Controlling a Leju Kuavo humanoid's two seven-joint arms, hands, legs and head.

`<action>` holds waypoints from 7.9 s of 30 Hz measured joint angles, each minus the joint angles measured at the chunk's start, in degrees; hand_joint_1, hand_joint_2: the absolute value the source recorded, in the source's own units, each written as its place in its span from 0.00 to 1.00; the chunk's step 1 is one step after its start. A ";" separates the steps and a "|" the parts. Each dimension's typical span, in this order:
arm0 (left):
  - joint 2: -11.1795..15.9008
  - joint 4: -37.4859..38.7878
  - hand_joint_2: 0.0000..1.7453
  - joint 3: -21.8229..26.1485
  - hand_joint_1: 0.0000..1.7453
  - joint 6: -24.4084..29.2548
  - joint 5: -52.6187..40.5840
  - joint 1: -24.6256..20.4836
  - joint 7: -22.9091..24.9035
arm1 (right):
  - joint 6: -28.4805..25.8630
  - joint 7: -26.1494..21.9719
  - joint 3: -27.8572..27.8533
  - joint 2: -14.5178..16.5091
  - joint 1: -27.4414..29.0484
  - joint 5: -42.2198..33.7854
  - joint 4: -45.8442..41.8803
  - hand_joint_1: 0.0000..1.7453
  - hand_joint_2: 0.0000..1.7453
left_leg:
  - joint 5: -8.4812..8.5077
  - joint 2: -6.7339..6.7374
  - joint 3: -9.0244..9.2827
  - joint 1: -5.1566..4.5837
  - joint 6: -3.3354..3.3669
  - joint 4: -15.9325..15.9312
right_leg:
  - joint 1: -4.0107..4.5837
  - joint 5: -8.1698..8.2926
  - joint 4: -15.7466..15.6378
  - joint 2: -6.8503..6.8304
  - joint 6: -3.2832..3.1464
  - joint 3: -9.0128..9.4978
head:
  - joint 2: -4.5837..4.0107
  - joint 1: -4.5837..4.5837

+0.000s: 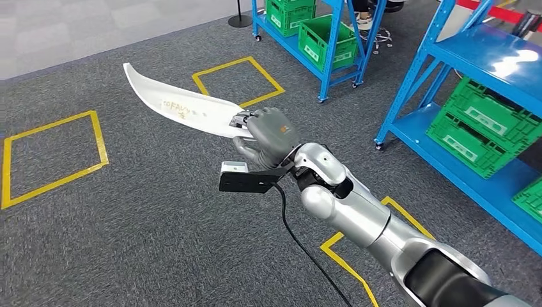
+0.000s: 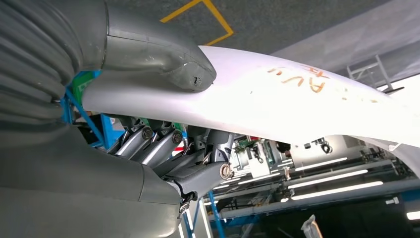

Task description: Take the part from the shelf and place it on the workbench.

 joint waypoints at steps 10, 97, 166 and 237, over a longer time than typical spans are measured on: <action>-0.63 -0.27 1.00 -0.53 0.00 0.00 -1.52 -2.30 2.34 | 0.10 2.30 -4.25 -6.45 3.86 3.41 -6.50 1.00 1.00 | 1.64 -3.44 2.12 -0.10 3.41 -5.11 | -0.29 -7.43 13.75 4.96 2.67 -6.00 | 0.00 1.08; -0.54 -0.39 1.00 -1.69 0.00 -0.66 -1.33 -0.72 4.25 | -0.77 1.43 -5.56 -5.18 0.19 -2.49 -4.05 1.00 1.00 | 1.75 -0.15 2.07 -0.59 2.35 -4.88 | -0.11 -0.62 0.78 -1.69 1.97 0.54 | 0.00 -0.08; 0.28 -0.37 1.00 -1.38 0.00 -1.12 -1.58 -1.60 5.53 | 1.29 0.43 -8.27 -5.09 -0.87 -5.38 -8.87 1.00 1.00 | 2.76 -5.35 2.13 1.04 2.28 -5.64 | -1.70 -1.29 8.50 5.76 4.67 -5.33 | 0.00 0.81; -0.68 -0.33 1.00 -1.50 0.00 -2.89 -3.63 -1.52 4.03 | 0.37 -2.85 -10.62 -12.38 1.88 -9.06 -7.88 1.00 1.00 | -5.43 -2.97 4.29 -1.32 2.26 7.85 | 0.26 3.37 0.30 6.13 -0.09 -2.91 | 0.00 0.06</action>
